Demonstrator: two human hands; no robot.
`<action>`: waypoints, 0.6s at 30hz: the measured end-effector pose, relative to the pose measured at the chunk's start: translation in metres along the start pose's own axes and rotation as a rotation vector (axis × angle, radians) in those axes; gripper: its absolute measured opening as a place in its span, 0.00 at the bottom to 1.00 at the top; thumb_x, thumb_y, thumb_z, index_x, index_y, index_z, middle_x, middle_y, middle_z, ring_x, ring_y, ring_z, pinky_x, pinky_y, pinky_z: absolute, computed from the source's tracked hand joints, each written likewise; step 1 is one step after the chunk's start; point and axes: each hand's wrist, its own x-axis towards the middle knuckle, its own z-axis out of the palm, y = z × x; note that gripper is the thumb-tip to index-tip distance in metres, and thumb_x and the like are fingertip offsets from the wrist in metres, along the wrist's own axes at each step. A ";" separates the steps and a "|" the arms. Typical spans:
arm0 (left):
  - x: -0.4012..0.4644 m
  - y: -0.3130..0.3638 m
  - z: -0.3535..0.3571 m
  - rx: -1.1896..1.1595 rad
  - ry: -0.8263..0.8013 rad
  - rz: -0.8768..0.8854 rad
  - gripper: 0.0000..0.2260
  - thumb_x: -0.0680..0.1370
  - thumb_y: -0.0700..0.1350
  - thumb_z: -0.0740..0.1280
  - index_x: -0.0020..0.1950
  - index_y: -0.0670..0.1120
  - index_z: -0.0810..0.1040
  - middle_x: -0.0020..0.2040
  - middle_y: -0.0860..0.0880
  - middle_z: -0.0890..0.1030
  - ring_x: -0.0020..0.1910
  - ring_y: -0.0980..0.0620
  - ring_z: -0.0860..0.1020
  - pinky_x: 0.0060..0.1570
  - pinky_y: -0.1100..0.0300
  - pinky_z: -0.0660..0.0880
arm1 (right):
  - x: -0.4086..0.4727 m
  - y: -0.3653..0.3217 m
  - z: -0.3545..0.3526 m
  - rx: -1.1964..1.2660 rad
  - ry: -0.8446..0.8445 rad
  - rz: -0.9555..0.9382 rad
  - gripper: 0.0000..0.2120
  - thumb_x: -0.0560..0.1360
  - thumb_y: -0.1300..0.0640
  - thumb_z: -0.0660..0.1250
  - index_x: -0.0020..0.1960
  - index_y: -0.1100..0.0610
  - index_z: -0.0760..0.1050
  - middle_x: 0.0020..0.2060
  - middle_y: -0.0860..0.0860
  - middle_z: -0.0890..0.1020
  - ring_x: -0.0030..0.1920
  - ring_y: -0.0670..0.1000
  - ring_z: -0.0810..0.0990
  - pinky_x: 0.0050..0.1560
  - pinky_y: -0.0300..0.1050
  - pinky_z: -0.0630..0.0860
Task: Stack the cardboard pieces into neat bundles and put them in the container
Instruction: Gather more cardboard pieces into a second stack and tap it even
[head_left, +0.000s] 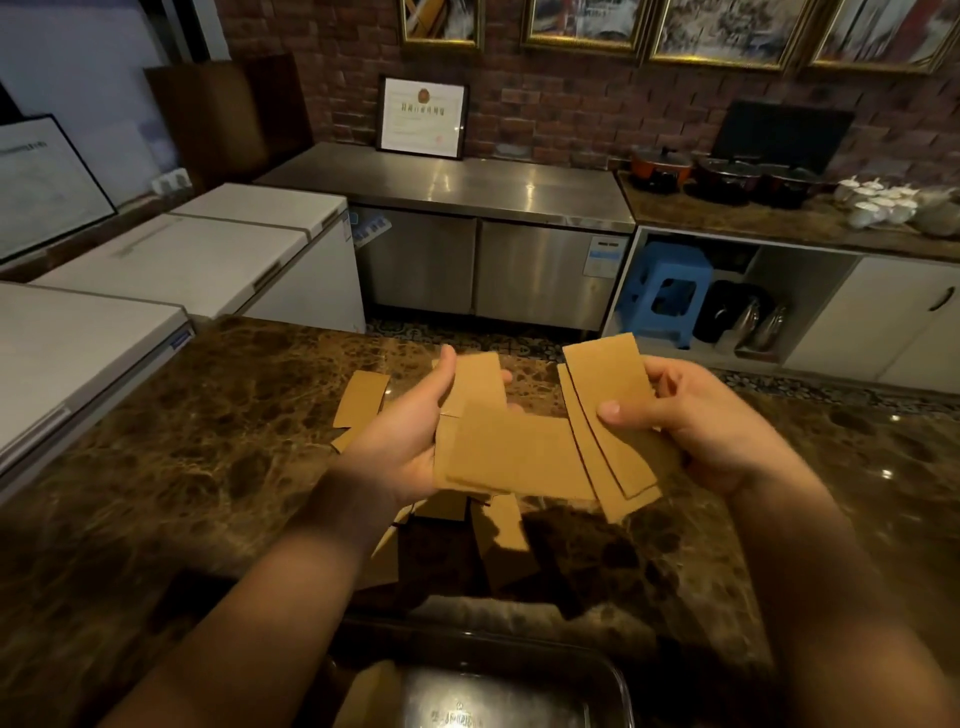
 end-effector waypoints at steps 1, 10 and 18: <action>0.000 -0.002 0.002 0.029 -0.034 -0.031 0.26 0.77 0.64 0.63 0.59 0.46 0.85 0.55 0.39 0.85 0.54 0.41 0.84 0.52 0.39 0.81 | 0.003 -0.007 -0.004 -0.052 -0.046 -0.005 0.20 0.63 0.55 0.77 0.55 0.52 0.82 0.50 0.53 0.88 0.51 0.56 0.87 0.56 0.62 0.79; -0.009 -0.019 0.022 0.234 -0.426 -0.165 0.17 0.79 0.49 0.66 0.62 0.42 0.82 0.64 0.31 0.79 0.58 0.35 0.82 0.54 0.42 0.81 | 0.031 -0.015 0.016 -0.068 -0.002 -0.056 0.13 0.72 0.61 0.75 0.54 0.50 0.82 0.49 0.51 0.88 0.54 0.57 0.85 0.61 0.65 0.77; -0.003 -0.021 0.007 0.148 -0.378 -0.019 0.28 0.71 0.30 0.56 0.70 0.42 0.73 0.53 0.32 0.83 0.49 0.35 0.84 0.44 0.40 0.83 | 0.032 0.004 0.025 0.375 0.184 0.028 0.13 0.75 0.64 0.71 0.58 0.55 0.80 0.46 0.52 0.88 0.50 0.55 0.87 0.38 0.48 0.83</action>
